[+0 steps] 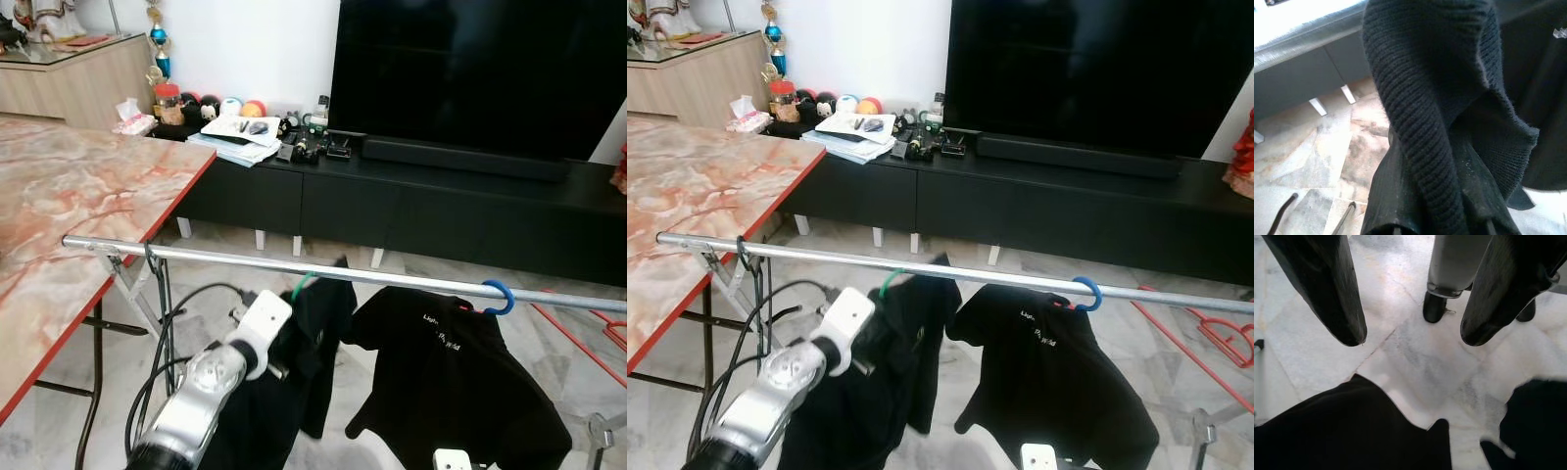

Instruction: Hang hanger

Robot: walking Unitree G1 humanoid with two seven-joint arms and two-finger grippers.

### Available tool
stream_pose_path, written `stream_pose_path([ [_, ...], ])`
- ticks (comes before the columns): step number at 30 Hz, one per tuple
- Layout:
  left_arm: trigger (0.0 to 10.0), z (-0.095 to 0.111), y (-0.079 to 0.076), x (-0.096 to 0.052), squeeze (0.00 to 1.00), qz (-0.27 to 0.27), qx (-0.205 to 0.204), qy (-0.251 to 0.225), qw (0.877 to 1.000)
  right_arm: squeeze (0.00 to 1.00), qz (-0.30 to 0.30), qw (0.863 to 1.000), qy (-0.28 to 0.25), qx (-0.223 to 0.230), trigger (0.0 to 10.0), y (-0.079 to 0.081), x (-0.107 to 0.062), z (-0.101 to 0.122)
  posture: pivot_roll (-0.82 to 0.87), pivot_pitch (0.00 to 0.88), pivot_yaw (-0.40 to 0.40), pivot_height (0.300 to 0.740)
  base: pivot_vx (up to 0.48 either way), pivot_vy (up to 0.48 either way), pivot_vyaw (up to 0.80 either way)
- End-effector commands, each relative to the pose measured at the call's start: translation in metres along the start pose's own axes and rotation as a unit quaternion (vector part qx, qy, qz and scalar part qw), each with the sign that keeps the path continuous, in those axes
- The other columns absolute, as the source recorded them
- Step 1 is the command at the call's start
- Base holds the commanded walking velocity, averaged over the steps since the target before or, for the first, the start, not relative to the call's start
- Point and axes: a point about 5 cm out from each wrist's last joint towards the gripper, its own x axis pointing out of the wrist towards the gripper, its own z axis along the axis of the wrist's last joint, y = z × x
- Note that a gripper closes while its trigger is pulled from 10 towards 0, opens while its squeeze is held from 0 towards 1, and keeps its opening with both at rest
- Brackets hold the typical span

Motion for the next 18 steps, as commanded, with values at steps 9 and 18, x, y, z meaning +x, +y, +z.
stream_pose_path([
  [9, 10.0, 0.005, 0.022, 0.019, 0.0, 0.095, -0.021, 0.046, 0.994, 0.0, -0.002, 1.0, -0.001, -0.01, 10.0, -0.003, 0.0, 0.003, 0.17, 0.0, -0.102, 0.74, 0.0, 0.0, 0.0],
  [18, 10.0, -0.013, 0.02, 0.022, 0.0, 0.108, -0.055, 0.104, 0.987, 0.0, 0.0, 1.0, -0.001, -0.013, 10.0, -0.002, 0.0, 0.004, 0.17, 0.0, -0.101, 0.74, 0.0, 0.0, 0.0],
])
